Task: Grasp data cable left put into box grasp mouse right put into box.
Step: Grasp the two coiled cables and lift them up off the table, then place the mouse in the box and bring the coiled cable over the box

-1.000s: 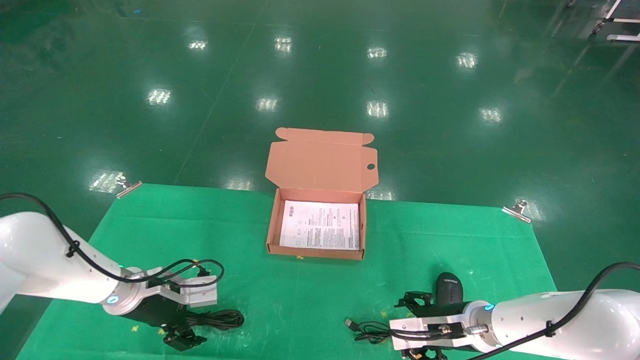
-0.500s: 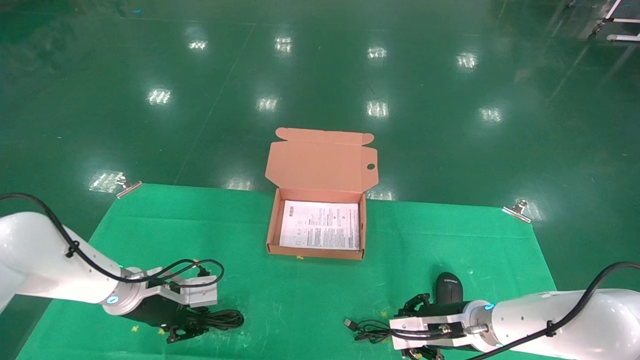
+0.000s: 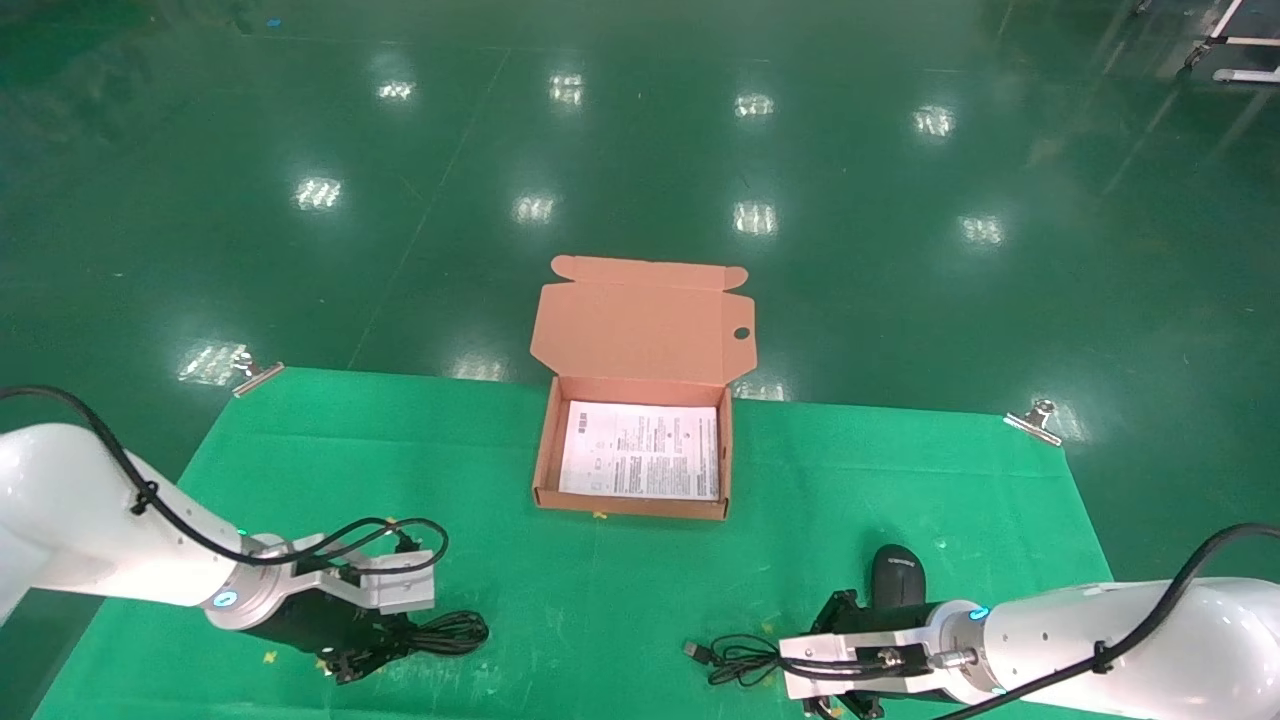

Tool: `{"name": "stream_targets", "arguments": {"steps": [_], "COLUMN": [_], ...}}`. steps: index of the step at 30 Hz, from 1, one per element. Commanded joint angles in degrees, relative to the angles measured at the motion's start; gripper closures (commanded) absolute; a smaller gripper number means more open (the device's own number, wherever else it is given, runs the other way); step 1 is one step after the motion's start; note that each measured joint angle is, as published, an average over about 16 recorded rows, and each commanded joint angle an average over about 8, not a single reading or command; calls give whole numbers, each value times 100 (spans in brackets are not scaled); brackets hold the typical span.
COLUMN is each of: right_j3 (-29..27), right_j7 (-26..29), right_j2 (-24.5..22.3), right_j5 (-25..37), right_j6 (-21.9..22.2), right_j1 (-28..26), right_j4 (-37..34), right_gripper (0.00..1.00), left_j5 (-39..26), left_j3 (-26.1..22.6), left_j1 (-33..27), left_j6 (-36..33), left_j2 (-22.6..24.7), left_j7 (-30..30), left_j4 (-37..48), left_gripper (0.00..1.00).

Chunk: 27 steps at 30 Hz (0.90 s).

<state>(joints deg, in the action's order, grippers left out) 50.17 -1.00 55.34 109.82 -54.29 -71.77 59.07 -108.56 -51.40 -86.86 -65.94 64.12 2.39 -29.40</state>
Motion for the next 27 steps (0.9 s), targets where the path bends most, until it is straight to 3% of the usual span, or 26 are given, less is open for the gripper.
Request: {"name": "stream_targets", "arguments": {"steps": [1, 9, 13, 19, 27], "right_j3": [-2, -594, -839, -1037, -1110], "right_j7": [-10, 401, 475, 304, -349], "right_j2": [-6, -617, -678, -343, 459], "right_j5": [-6, -355, -362, -414, -615], "right_j6": [-15, 245, 548, 932, 1289], "right_j1": [-16, -474, -774, -1244, -1897], "right_j4": [26, 746, 951, 924, 314], "right_gripper": [100, 100, 100, 100, 100], "left_j5": [3, -68, -199, -553, -938], "left_j3": [3, 149, 253, 344, 417], "left_j1": [-46, -477, -654, -832, -1034], "left_j6": [-16, -66, 82, 445, 936], "left_j2": [-9, -650, -912, -995, -750], "left_j7": [-54, 27, 235, 561, 786], "left_j4": [-53, -1572, -2440, -3239, -3360], "left_gripper": [100, 100, 100, 100, 100]}}
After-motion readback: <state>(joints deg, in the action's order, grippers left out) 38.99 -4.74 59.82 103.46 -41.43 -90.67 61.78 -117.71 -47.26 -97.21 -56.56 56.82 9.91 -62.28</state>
